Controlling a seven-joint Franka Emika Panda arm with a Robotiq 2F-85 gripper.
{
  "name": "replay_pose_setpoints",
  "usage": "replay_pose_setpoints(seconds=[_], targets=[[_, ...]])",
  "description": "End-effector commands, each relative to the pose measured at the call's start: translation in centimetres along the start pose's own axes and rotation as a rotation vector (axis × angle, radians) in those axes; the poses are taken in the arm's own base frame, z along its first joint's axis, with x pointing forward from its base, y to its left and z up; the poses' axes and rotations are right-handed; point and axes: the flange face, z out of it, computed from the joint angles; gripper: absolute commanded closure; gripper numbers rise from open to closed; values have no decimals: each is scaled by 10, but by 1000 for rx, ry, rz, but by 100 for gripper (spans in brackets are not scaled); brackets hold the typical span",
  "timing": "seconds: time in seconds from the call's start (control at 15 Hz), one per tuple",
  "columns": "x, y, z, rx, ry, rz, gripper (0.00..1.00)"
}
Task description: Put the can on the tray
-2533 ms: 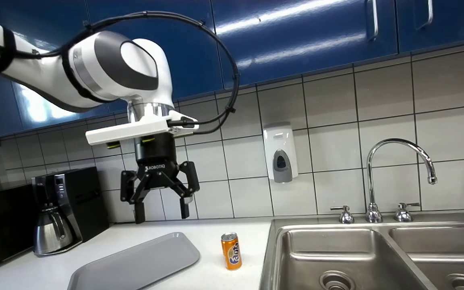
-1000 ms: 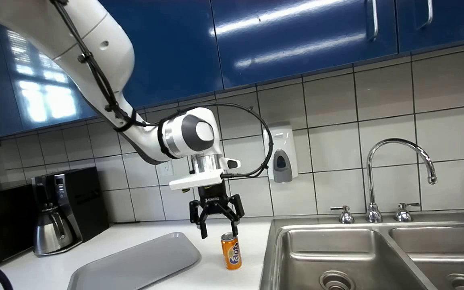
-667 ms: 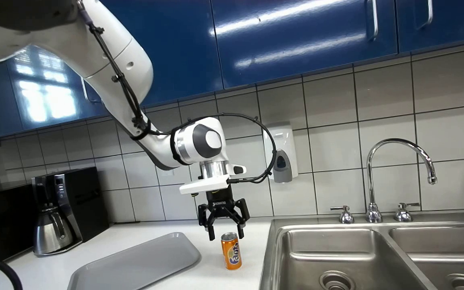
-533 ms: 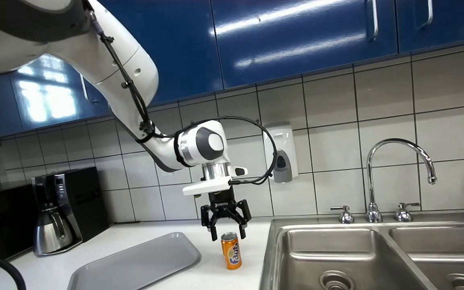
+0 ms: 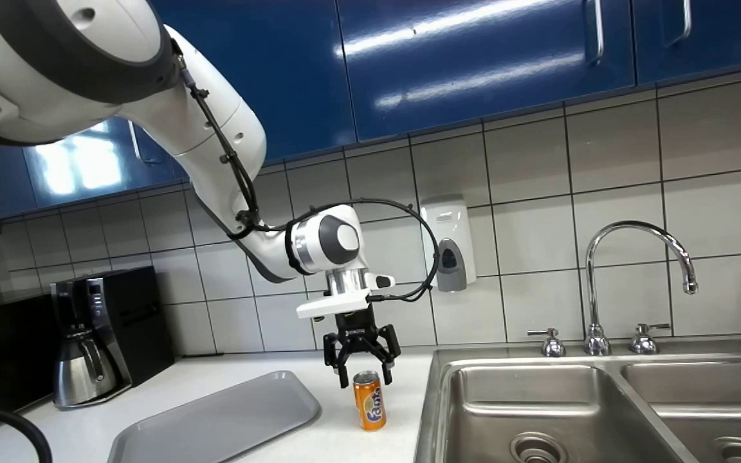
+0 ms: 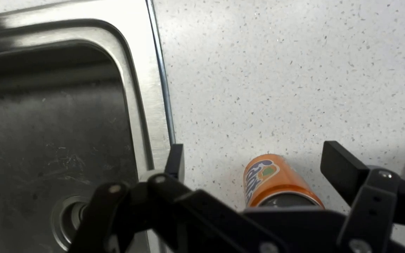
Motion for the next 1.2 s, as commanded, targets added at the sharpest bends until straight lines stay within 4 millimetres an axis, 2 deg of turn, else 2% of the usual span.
replay_pose_setpoints(seconds=[0.0,0.8,1.13], targets=[[16,2,-3,1,-25,38,0],[35,-10,6,16,-95,42,0],[50,-14,8,16,-100,49,0]])
